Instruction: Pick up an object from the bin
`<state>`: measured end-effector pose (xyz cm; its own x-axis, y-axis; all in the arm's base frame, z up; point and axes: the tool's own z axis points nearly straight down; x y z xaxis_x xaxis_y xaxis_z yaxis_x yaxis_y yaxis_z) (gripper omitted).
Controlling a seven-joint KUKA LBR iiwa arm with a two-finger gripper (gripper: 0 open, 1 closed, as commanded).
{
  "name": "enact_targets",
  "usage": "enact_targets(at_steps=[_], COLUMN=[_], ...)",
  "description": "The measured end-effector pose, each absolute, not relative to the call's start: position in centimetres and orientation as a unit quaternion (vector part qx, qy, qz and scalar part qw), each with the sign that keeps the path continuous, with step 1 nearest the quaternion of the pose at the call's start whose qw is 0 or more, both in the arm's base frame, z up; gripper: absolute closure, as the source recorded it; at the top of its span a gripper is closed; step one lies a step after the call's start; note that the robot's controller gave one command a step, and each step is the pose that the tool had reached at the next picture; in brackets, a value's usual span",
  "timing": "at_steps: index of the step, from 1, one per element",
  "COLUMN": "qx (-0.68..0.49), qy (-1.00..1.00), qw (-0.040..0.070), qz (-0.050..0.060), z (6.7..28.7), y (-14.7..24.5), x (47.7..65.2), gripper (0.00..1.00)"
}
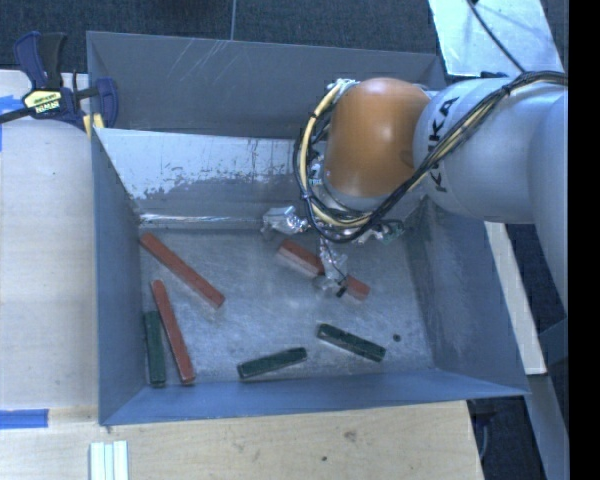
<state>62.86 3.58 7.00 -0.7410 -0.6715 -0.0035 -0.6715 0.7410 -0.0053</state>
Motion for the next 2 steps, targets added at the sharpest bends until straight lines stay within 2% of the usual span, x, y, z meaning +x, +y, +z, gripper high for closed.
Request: enact_targets(at_steps=[1, 2], qx=[-0.387, -0.388], qy=[0.922, 0.922], qw=[0.002, 0.003], qz=[-0.002, 0.000], z=[7.28, 7.32], y=[-4.93, -4.43], x=[62.53, 62.57], gripper=[0.00, 1.00])
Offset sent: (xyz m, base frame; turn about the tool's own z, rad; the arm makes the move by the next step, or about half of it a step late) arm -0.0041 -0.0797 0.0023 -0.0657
